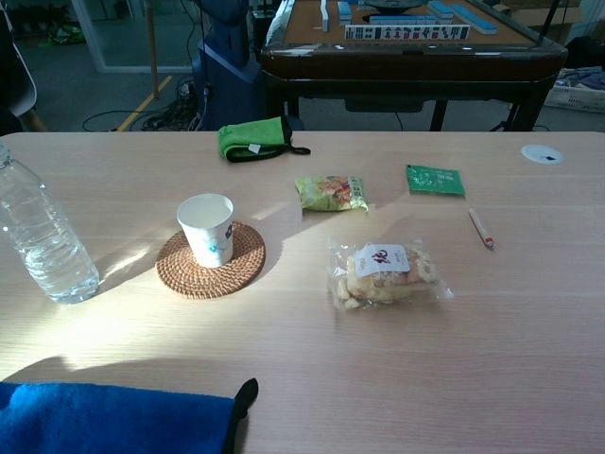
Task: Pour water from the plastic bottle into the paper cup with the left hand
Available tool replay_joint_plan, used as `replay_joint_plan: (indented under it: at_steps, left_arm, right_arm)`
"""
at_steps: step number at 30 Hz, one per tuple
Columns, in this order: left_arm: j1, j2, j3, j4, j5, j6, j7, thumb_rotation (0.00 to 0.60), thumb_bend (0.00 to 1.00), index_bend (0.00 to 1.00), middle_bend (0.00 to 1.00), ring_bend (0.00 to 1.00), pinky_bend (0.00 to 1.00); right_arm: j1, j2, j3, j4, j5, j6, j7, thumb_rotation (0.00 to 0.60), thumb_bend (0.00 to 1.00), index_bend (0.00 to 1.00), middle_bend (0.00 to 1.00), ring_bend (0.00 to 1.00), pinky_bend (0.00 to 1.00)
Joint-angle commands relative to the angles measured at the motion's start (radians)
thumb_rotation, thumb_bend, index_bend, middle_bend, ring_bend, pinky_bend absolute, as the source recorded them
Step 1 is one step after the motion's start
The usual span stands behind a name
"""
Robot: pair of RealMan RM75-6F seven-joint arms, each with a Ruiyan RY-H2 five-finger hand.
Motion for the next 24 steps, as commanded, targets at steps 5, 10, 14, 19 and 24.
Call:
replay_joint_plan:
  at_steps: [5,10,14,19,24]
  left_arm:
    - [-0.051,-0.008,-0.065,-0.015,-0.147,-0.153,-0.132,0.600,0.05,0.00,0.00,0.03,0.25]
    - [-0.073,-0.018,-0.099,-0.010,-0.196,-0.193,-0.191,0.600,0.00,0.00,0.00,0.00,0.17]
    - [-0.088,-0.039,-0.131,-0.004,-0.231,-0.213,-0.243,0.600,0.00,0.00,0.00,0.00,0.15]
    - [-0.109,-0.061,-0.160,0.001,-0.253,-0.233,-0.285,0.600,0.00,0.00,0.00,0.00,0.14]
    - [-0.123,-0.078,-0.166,0.005,-0.257,-0.237,-0.286,0.600,0.00,0.00,0.00,0.00,0.14]
  right_arm:
    - [0.001,0.002,0.002,0.001,0.003,-0.003,0.007,0.600,0.05,0.30,0.31,0.16,0.28]
    - [0.000,0.006,0.002,-0.001,-0.001,0.000,0.013,0.600,0.05,0.30,0.31,0.16,0.28]
    - [0.000,0.008,0.001,-0.001,-0.002,-0.001,0.017,0.600,0.05,0.30,0.31,0.16,0.28]
    - [0.001,0.008,0.001,0.000,-0.001,-0.004,0.020,0.600,0.05,0.30,0.31,0.16,0.28]
    - [0.001,0.010,0.002,-0.001,0.000,-0.004,0.022,0.600,0.05,0.30,0.31,0.16,0.28]
